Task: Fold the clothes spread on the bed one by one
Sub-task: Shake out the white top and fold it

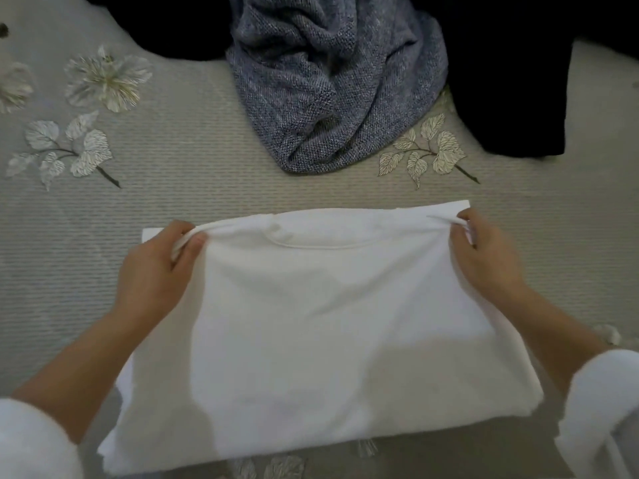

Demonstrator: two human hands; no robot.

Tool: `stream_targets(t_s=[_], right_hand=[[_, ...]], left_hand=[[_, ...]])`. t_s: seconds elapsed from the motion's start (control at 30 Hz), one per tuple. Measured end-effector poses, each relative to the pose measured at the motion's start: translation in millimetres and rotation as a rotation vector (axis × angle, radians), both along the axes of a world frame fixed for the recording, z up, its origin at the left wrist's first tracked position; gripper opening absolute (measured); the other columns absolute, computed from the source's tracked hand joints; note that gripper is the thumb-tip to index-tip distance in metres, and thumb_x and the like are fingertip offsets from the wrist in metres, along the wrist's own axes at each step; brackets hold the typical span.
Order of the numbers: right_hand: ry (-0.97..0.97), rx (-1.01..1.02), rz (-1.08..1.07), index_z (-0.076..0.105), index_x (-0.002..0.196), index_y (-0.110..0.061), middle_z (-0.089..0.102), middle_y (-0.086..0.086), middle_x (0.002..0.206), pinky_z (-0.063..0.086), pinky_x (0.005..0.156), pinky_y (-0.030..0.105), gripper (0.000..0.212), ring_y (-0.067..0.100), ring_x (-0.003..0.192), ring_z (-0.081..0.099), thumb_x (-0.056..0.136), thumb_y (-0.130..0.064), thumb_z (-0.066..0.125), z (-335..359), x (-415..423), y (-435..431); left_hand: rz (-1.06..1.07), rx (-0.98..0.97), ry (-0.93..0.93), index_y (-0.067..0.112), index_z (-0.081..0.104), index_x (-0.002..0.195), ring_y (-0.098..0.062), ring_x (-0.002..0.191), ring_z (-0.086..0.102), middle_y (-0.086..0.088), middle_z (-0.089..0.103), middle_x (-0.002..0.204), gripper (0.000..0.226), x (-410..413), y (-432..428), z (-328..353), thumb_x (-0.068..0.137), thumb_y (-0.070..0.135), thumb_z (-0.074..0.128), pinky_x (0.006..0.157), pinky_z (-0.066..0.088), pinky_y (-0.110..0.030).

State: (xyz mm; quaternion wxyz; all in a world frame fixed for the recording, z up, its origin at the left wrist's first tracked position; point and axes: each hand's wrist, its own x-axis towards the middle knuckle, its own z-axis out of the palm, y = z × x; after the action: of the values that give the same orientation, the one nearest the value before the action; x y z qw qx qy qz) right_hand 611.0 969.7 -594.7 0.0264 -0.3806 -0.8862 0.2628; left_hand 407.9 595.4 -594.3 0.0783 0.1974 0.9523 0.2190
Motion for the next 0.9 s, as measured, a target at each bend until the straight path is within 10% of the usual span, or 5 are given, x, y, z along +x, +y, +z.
stream_targets(t_s=[0.2, 0.33, 0.47, 0.63, 0.9], right_hand=[[-0.132, 0.044, 0.012, 0.054, 0.124, -0.011, 0.054, 0.019, 0.121, 0.036, 0.095, 0.044, 0.033, 0.035, 0.116, 0.045, 0.097, -0.028, 0.047, -28, -17, 10], [-0.133, 0.154, 0.023, 0.035, 0.143, -0.013, 0.034, 0.013, 0.148, 0.016, 0.108, 0.047, 0.058, 0.029, 0.135, 0.027, 0.092, -0.038, 0.042, -29, -4, -33], [-0.195, 0.183, 0.374, 0.025, 0.151, -0.020, 0.019, 0.008, 0.159, -0.001, 0.116, 0.043, 0.061, 0.020, 0.146, 0.006, 0.095, -0.043, 0.032, -38, 32, -81], [-0.394, 0.210, 0.465, -0.006, 0.151, -0.036, -0.013, -0.004, 0.160, -0.014, 0.118, 0.036, 0.064, 0.015, 0.146, -0.019, 0.093, -0.060, 0.006, -69, 59, -68], [-0.199, 0.116, 0.459, 0.020, 0.152, -0.017, 0.012, 0.009, 0.160, 0.002, 0.119, 0.045, 0.061, 0.024, 0.148, 0.004, 0.098, -0.043, 0.029, -48, 76, -119]], left_hand=[[0.117, -0.093, -0.041, 0.021, 0.051, 0.123, -0.037, 0.111, 0.052, -0.016, 0.058, 0.118, 0.033, -14, 19, -20, 0.098, 0.040, 0.045, 0.086, 0.038, -0.045], [0.082, -0.184, -0.032, 0.017, 0.032, 0.145, -0.030, 0.143, 0.013, -0.016, 0.021, 0.153, 0.050, 44, 39, -27, 0.100, 0.038, 0.037, 0.112, 0.010, -0.053], [-0.239, -0.238, -0.079, 0.028, 0.021, 0.151, -0.023, 0.147, -0.005, -0.010, 0.006, 0.161, 0.056, 124, 60, -43, 0.098, 0.047, 0.019, 0.116, 0.000, -0.046], [-0.141, -0.347, -0.050, 0.030, 0.023, 0.150, -0.022, 0.148, -0.003, -0.006, 0.005, 0.161, 0.056, 140, 75, -78, 0.096, 0.045, 0.017, 0.117, -0.003, -0.043], [-0.141, -0.242, -0.123, 0.022, 0.013, 0.153, -0.020, 0.147, -0.012, -0.010, -0.003, 0.160, 0.062, 175, 77, -56, 0.096, 0.045, 0.015, 0.116, -0.013, -0.038]])
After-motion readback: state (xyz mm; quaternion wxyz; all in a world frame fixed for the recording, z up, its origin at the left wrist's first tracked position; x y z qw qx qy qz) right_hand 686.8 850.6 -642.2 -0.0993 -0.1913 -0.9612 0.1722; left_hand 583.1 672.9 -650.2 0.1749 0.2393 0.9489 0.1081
